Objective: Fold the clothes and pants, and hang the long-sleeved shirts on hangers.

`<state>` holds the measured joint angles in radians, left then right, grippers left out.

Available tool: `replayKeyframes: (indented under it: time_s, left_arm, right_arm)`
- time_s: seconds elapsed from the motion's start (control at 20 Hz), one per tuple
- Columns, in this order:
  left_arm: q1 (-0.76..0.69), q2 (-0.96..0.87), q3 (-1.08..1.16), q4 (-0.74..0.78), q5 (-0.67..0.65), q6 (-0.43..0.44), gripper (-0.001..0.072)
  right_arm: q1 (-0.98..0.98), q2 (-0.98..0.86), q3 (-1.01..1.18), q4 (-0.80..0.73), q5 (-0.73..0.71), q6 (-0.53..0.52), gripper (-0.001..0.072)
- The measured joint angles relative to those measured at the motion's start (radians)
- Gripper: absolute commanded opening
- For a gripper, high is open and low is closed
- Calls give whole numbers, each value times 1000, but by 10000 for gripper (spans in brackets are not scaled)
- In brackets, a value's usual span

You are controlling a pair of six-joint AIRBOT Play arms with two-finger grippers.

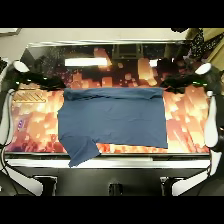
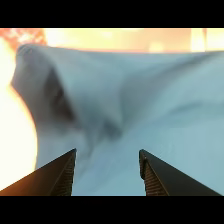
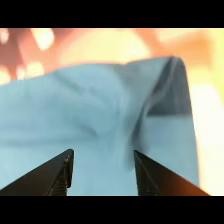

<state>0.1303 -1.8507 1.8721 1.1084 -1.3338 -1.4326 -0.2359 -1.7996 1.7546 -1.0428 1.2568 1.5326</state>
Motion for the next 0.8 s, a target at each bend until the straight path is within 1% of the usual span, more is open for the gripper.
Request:
replayKeyframes:
  time_s: [0.15, 0.3, 0.4, 0.55, 0.65, 0.8]
  left_arm:
    - [83, 110, -63, 1, -74, -3, 455]
    - [163, 277, -268, 0, -77, -7, 455]
    - [206, 399, -450, -6, -43, -10, 456]
    - [251, 580, -723, -37, 21, -11, 455]
    - [268, 679, -866, -60, 51, -14, 456]
    - [279, 785, -1001, -77, 72, -13, 455]
  right_arm:
    - [-103, 123, -114, 14, 92, -78, 408]
    - [-208, 307, -380, 19, 132, -129, 415]
    - [-256, 435, -592, 10, 126, -149, 416]
    - [-290, 585, -886, 0, 79, -177, 418]
    - [-298, 635, -1033, 2, 53, -202, 418]
    - [-304, 668, -1164, 0, 17, -233, 417]
